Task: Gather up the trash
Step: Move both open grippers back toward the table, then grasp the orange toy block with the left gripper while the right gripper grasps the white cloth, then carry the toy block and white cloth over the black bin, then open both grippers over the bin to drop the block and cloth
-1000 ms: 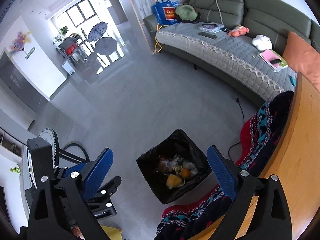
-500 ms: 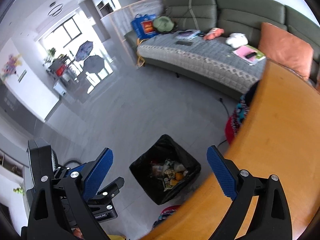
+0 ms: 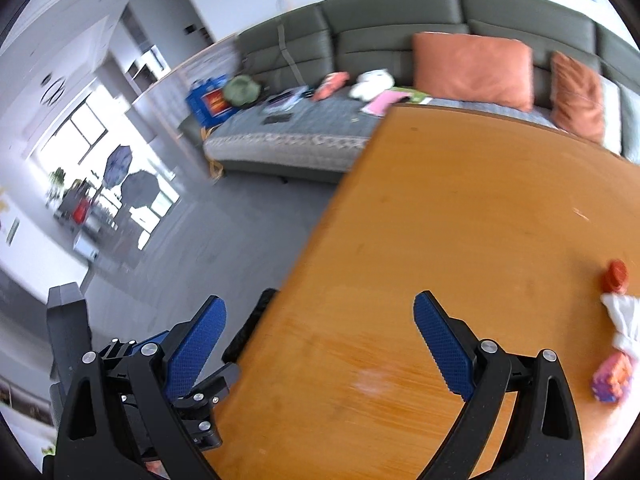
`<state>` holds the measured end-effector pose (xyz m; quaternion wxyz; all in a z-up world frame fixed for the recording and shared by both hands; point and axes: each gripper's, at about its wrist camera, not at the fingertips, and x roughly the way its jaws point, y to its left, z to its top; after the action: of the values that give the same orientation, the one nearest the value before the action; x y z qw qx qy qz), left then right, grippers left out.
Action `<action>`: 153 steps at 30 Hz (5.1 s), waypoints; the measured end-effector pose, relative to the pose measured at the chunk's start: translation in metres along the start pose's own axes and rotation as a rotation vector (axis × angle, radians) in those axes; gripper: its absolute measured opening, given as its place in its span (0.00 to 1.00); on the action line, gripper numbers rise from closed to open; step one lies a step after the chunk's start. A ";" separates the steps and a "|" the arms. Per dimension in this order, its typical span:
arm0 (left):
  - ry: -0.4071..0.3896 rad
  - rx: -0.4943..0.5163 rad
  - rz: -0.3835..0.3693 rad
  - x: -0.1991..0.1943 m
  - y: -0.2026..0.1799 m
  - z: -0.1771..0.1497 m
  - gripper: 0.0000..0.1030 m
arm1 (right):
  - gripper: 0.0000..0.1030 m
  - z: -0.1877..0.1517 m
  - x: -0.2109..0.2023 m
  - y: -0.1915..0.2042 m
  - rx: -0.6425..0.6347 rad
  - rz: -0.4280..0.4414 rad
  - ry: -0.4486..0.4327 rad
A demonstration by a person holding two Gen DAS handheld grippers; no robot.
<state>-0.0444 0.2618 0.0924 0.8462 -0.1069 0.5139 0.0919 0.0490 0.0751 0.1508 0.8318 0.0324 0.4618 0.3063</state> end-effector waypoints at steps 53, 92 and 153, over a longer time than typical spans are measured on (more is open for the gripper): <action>0.039 0.519 -0.254 0.077 -0.376 -0.034 0.94 | 0.15 -0.040 -0.061 -0.331 0.197 -0.202 0.128; -0.052 0.310 -0.272 0.027 -0.192 -0.010 0.39 | 0.15 -0.009 -0.046 -0.152 0.098 -0.084 0.058; -0.020 -0.488 0.232 0.008 0.296 -0.052 0.94 | 0.89 -0.004 0.182 0.258 -0.390 0.146 0.310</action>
<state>-0.1636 0.5322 0.0368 0.7841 -0.2470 0.4772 0.3104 -0.0071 0.3812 0.0994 0.7174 -0.1425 0.5122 0.4501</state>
